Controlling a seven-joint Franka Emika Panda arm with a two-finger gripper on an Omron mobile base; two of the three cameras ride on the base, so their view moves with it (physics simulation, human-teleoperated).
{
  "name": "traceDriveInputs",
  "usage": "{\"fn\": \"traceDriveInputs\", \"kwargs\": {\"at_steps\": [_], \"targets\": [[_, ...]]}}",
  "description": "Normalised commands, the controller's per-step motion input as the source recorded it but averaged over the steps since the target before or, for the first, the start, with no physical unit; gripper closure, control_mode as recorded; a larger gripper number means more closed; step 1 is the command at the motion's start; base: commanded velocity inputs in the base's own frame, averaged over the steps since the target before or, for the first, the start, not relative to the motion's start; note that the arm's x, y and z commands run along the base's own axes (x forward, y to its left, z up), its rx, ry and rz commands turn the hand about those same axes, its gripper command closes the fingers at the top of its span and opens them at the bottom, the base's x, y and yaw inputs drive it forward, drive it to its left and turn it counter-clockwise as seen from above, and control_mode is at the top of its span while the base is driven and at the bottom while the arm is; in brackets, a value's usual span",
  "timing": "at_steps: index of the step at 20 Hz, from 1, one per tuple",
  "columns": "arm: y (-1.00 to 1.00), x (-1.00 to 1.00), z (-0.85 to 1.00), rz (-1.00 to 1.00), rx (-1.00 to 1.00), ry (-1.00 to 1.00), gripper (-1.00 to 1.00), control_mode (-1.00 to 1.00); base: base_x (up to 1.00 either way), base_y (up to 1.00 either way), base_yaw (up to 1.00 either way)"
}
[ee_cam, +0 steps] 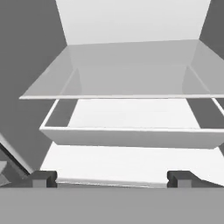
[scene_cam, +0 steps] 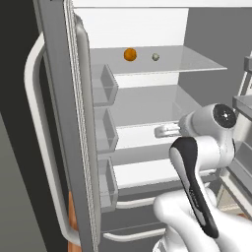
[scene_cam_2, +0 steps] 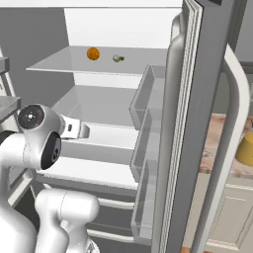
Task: Move the orange and radish from the second highest shelf to the top shelf to make space. Then, place the pitcher from the counter on the cleared second highest shelf.
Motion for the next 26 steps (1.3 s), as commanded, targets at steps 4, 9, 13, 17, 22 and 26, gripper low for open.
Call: {"fn": "traceDriveInputs", "kwargs": {"at_steps": [4,9,13,17,22,26], "targets": [[-0.28,0.00,0.00,-0.19,0.00,0.00,-1.00,-1.00,0.00,0.00,0.00],[-0.12,0.00,0.00,-0.11,0.00,0.00,-1.00,-1.00,0.00,0.00,0.00],[0.00,0.00,0.00,0.00,0.00,0.00,-1.00,1.00,0.00,0.00,0.00],[0.00,0.00,0.00,0.00,0.00,0.00,-1.00,1.00,-0.27,0.04,-0.01],[0.00,0.00,0.00,0.00,0.00,0.00,-1.00,1.00,-0.96,0.15,0.00],[0.00,0.00,0.00,0.00,0.00,0.00,-1.00,1.00,-0.98,0.21,-0.01]]}}
